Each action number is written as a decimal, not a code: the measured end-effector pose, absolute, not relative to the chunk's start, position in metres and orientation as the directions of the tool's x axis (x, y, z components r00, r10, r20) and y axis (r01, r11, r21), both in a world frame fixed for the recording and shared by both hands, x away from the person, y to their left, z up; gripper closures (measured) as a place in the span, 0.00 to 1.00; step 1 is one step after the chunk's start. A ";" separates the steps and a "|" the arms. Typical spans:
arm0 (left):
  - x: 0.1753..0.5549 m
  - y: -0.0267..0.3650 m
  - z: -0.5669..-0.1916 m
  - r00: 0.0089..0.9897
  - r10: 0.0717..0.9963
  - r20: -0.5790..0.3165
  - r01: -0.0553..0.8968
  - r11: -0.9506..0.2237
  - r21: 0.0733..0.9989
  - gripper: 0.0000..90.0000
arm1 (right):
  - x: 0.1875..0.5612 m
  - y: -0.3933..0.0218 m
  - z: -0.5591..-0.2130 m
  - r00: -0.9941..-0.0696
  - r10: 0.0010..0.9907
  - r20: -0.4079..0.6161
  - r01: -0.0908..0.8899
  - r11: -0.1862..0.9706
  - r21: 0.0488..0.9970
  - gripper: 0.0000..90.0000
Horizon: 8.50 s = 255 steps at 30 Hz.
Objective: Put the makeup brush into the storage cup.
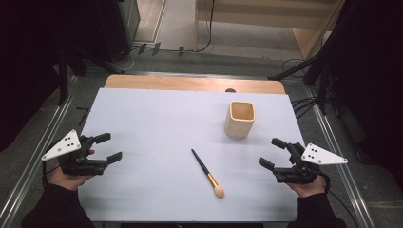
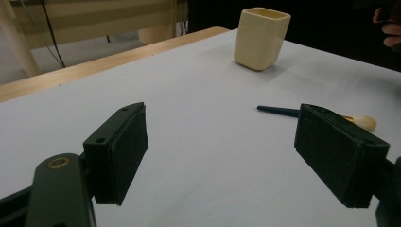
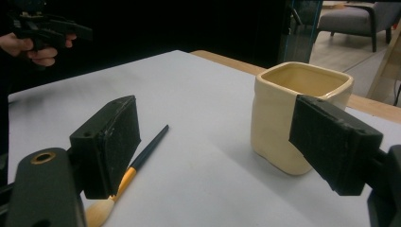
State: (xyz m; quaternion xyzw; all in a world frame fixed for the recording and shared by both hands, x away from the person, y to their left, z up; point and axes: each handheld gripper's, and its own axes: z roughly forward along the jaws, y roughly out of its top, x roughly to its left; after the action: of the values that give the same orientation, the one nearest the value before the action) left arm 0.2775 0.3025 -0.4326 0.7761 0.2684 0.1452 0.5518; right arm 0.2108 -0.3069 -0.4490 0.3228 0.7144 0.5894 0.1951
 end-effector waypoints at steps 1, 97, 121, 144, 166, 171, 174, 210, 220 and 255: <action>0.278 0.302 -0.433 0.814 0.577 -0.071 0.256 -0.247 0.935 0.20 | 0.211 -0.306 -0.449 -0.716 0.690 0.105 0.231 0.093 0.968 0.20; 0.282 0.296 -0.432 0.816 0.572 -0.084 0.269 -0.248 0.931 0.20 | 0.271 -0.141 -0.439 -0.810 0.582 0.069 0.167 0.116 0.979 0.21; 0.281 0.297 -0.431 0.815 0.572 -0.087 0.269 -0.242 0.932 0.20 | 0.277 -0.123 -0.430 -0.814 0.579 0.051 0.319 0.370 0.872 0.21; 0.281 0.298 -0.431 0.814 0.575 -0.083 0.268 -0.245 0.932 0.20 | 0.300 -0.091 -0.425 -0.780 0.617 0.105 0.610 0.712 0.347 0.27; 0.282 0.298 -0.431 0.816 0.572 -0.080 0.265 -0.247 0.932 0.20 | 0.301 -0.081 -0.443 -0.554 0.832 0.022 0.821 0.542 0.182 0.28; 0.281 0.298 -0.431 0.816 0.572 -0.080 0.263 -0.244 0.934 0.20 | 0.302 -0.079 -0.449 -0.534 0.846 -0.007 0.829 0.524 0.195 0.28; 0.282 0.298 -0.431 0.816 0.573 -0.081 0.264 -0.244 0.933 0.20 | 0.302 -0.076 -0.452 -0.528 0.849 -0.016 0.833 0.522 0.183 0.28; 0.281 0.298 -0.430 0.815 0.574 -0.075 0.254 -0.238 0.938 0.20 | 0.295 -0.077 -0.481 -0.481 0.877 0.016 0.872 0.476 0.117 0.30; 0.282 0.298 -0.430 0.813 0.577 -0.078 0.260 -0.240 0.935 0.20 | 0.291 -0.081 -0.475 -0.514 0.857 0.037 0.855 0.508 0.100 0.75; 0.283 0.297 -0.430 0.812 0.575 -0.096 0.275 -0.233 0.933 0.20 | 0.302 -0.100 -0.449 -0.545 0.815 0.197 0.838 0.522 0.159 0.88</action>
State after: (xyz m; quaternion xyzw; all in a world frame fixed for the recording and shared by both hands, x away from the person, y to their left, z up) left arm 0.2825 0.2975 -0.4298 0.7734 0.2750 0.1350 0.5550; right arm 0.3022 -0.1003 -0.4491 0.4743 0.8711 0.1179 -0.0489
